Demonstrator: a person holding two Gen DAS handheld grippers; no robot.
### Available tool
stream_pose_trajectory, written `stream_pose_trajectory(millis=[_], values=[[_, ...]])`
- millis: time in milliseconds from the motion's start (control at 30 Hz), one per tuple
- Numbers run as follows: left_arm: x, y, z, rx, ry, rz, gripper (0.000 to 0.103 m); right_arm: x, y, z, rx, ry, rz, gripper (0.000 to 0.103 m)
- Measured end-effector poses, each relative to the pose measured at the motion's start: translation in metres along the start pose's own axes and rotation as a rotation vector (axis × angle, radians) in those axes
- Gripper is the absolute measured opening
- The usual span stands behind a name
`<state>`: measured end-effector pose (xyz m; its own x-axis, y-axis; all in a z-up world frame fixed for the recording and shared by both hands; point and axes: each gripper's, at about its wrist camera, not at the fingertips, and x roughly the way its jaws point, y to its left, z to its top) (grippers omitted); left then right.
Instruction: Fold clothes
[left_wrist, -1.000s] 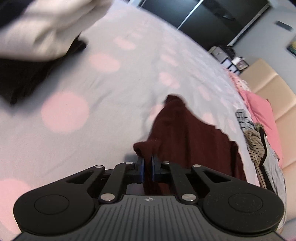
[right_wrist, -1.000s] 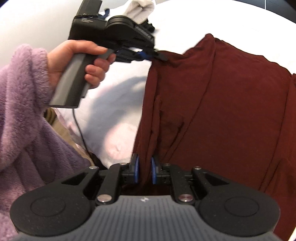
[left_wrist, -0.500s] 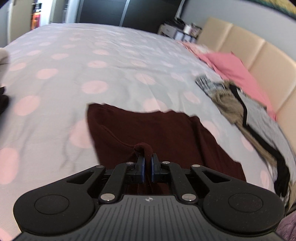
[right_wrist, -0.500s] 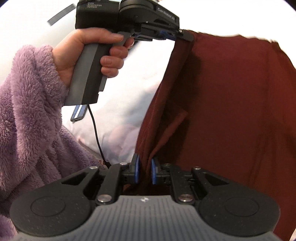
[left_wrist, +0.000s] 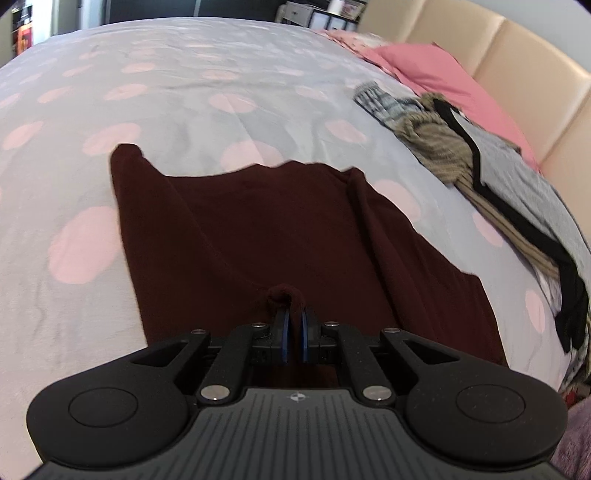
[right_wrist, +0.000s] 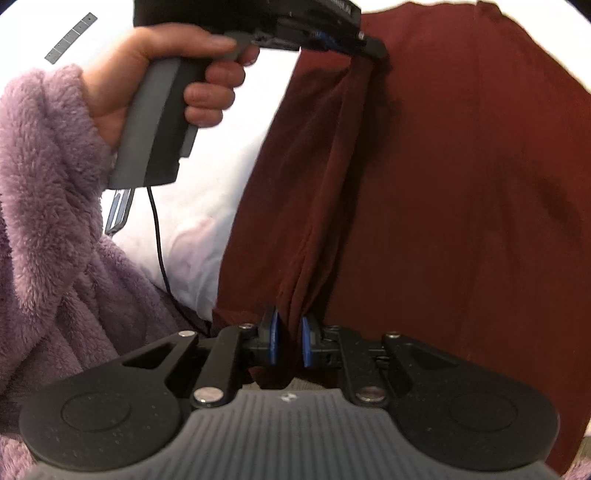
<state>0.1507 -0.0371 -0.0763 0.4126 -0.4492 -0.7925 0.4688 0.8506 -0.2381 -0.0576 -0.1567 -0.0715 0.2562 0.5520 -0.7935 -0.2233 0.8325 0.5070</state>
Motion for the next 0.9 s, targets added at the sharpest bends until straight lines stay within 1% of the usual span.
stream_pose_trajectory(millis=[33, 67, 167, 200, 233, 267, 300, 433, 500, 567, 767, 833, 900], values=[[0.001, -0.001, -0.001, 0.005, 0.002, 0.004, 0.005, 0.002, -0.001, 0.0, 0.007, 0.01, 0.006, 0.015], [0.0, -0.002, -0.001, 0.009, 0.0, 0.005, 0.008, 0.004, -0.002, 0.0, 0.012, 0.017, 0.011, 0.015], [-0.007, -0.003, -0.001, 0.006, -0.009, -0.008, 0.022, 0.006, -0.002, 0.002, 0.021, 0.019, 0.02, 0.017], [-0.012, -0.002, -0.002, 0.004, -0.02, -0.007, 0.028, 0.006, -0.001, 0.002, 0.025, 0.019, 0.022, 0.017], [-0.017, -0.001, -0.002, 0.003, -0.034, -0.004, 0.031, 0.006, -0.002, 0.0, 0.027, 0.018, 0.021, 0.017], [-0.023, 0.0, -0.002, 0.003, -0.051, 0.003, 0.037, 0.006, -0.003, -0.003, 0.027, 0.015, 0.021, 0.017], [-0.029, 0.004, -0.002, -0.002, -0.068, 0.008, 0.041, 0.007, -0.004, -0.003, 0.028, 0.013, 0.021, 0.018], [-0.043, 0.029, 0.004, -0.082, -0.129, 0.033, 0.04, 0.012, -0.009, -0.002, 0.049, 0.016, 0.029, 0.018], [-0.042, 0.042, 0.013, -0.124, -0.143, 0.051, 0.039, 0.015, -0.008, -0.001, 0.047, 0.019, 0.028, 0.018], [-0.037, 0.049, 0.023, -0.136, -0.154, 0.077, 0.039, 0.017, -0.005, 0.0, 0.034, 0.022, 0.022, 0.018], [-0.009, 0.066, 0.043, -0.128, -0.15, 0.204, 0.039, 0.022, 0.003, 0.004, -0.011, 0.025, 0.031, 0.018], [0.002, 0.077, 0.045, -0.148, -0.136, 0.245, 0.037, 0.025, 0.003, 0.006, -0.007, 0.032, 0.036, 0.018], [0.009, 0.092, 0.044, -0.188, -0.125, 0.266, 0.036, 0.027, 0.001, 0.007, -0.001, 0.037, 0.042, 0.017]])
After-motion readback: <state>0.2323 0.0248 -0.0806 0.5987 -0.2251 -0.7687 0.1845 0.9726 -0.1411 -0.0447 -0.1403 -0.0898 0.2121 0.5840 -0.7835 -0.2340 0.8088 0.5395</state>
